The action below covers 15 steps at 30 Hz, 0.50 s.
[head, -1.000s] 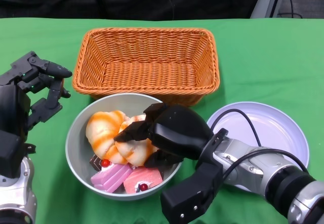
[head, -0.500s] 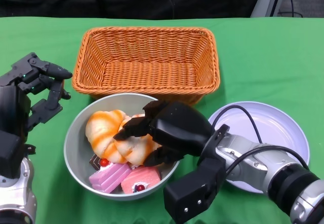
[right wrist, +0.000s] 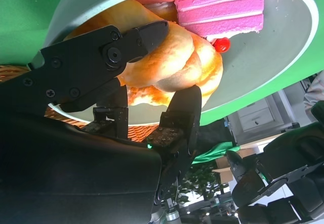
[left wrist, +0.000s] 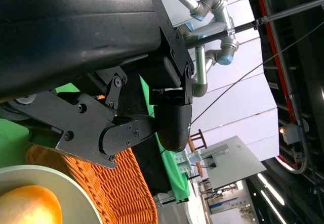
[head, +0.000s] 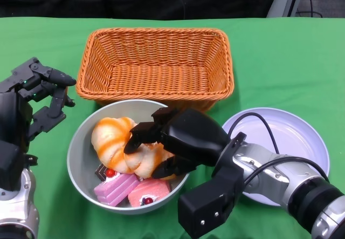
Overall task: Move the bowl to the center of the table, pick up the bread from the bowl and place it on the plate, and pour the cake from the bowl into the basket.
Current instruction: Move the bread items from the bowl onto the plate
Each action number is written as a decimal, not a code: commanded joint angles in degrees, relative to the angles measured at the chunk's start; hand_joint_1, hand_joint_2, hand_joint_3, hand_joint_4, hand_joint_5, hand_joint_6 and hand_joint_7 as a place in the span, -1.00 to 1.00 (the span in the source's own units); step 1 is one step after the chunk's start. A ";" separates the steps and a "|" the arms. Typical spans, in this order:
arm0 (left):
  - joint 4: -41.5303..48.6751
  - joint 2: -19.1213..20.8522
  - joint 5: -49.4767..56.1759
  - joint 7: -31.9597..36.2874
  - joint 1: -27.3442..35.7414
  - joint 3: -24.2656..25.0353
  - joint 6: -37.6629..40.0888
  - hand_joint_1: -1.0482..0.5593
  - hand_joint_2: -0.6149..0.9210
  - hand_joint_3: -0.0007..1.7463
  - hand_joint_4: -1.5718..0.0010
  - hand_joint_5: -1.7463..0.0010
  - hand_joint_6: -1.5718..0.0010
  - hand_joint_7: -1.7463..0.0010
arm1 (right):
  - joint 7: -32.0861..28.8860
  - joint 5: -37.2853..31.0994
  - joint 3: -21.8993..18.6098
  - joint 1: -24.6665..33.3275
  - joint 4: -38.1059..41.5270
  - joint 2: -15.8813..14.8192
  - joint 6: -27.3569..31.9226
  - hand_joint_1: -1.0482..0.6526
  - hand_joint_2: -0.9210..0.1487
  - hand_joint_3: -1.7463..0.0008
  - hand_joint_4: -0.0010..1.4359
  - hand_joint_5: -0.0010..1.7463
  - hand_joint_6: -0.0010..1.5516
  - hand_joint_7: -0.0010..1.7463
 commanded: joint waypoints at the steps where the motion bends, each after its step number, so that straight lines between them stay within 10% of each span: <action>1: 0.62 1.13 -0.21 -0.44 -0.89 0.21 -0.03 0.17 0.78 -0.16 -0.12 -0.70 -0.13 -0.24 | -0.46 0.99 -1.14 0.19 -0.66 -0.74 -1.55 0.14 -1.00 0.97 -0.05 0.84 -0.08 0.22; 8: 0.49 1.11 -0.71 -1.14 -0.73 0.21 0.05 0.16 0.79 -0.17 -0.11 -0.69 -0.13 -0.23 | -2.55 1.14 -2.05 0.29 0.20 -0.47 -4.30 0.12 -1.00 0.94 -0.08 0.96 -0.18 0.46; 15: 0.46 1.17 -0.96 -1.52 -0.70 0.34 0.12 0.17 0.79 -0.17 -0.10 -0.71 -0.12 -0.23 | -4.65 0.98 -3.12 0.15 0.01 -0.48 -6.30 0.09 -1.00 0.96 0.05 0.73 0.03 -0.01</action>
